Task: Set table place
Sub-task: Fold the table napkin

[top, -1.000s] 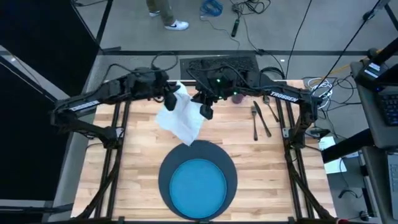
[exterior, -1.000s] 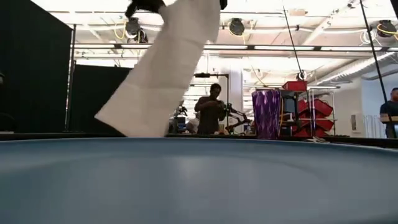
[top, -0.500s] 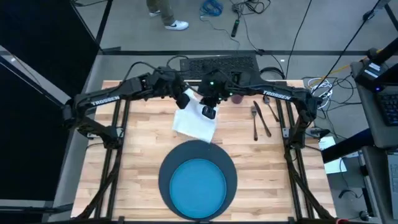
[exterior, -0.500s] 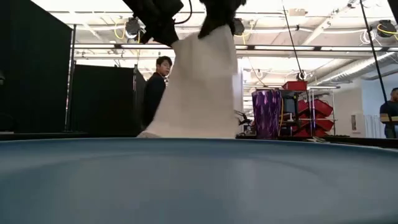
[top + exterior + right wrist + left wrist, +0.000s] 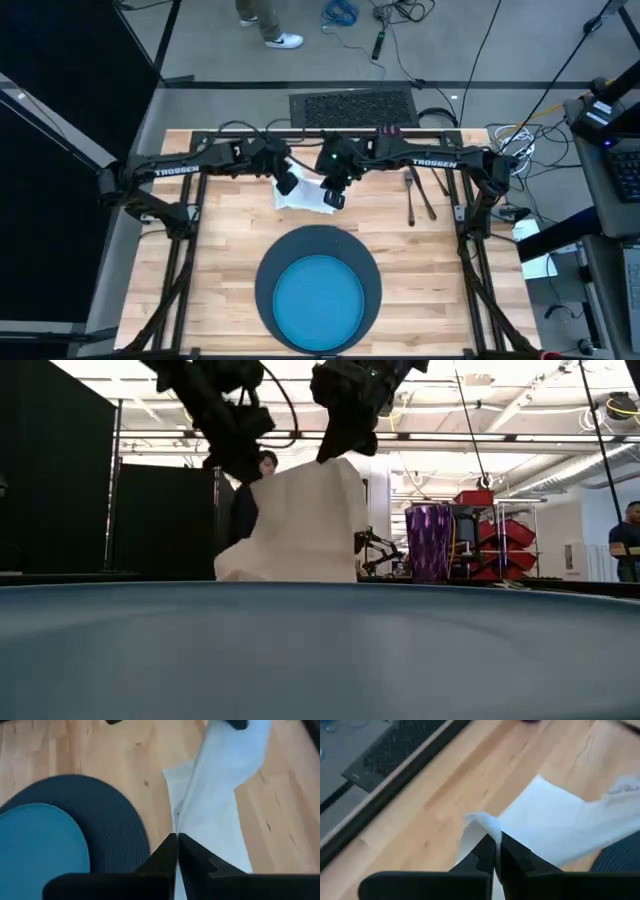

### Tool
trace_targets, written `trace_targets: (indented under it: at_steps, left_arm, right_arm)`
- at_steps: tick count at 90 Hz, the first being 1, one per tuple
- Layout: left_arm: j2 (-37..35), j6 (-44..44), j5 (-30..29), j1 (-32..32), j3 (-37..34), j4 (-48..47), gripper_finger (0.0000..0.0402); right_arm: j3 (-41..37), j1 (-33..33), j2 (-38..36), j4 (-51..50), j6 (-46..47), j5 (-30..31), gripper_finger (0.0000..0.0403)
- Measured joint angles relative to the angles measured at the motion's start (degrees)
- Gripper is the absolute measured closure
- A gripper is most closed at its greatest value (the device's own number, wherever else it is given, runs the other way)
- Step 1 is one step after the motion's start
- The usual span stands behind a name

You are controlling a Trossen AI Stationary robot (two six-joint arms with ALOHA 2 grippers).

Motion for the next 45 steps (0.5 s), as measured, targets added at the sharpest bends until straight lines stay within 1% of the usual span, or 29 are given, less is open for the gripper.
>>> trace_targets:
  at_steps: [14, 21, 30, 45]
  left_arm:
    - [-0.1, -0.2, 0.2, -0.6, -1.0, 0.3, 0.0402]
    - [-0.7, -0.4, 1.1, -1.3, -1.1, 0.1, 0.0402]
    - [-1.4, -0.8, 1.3, -2.5, -1.0, 0.3, 0.0402]
    - [-2.2, -1.7, 1.3, -2.8, -1.1, -0.2, 0.0402]
  right_arm:
    - [-0.4, -0.4, 0.0, 1.4, 0.3, -0.2, 0.0403]
    - [-0.4, -0.5, 0.0, 1.5, 0.5, -1.6, 0.0403]
    - [-0.4, -0.4, 0.0, 1.4, 0.5, -1.7, 0.0403]
    - [-0.4, -1.8, 0.0, 1.3, 0.1, -1.4, 0.0403]
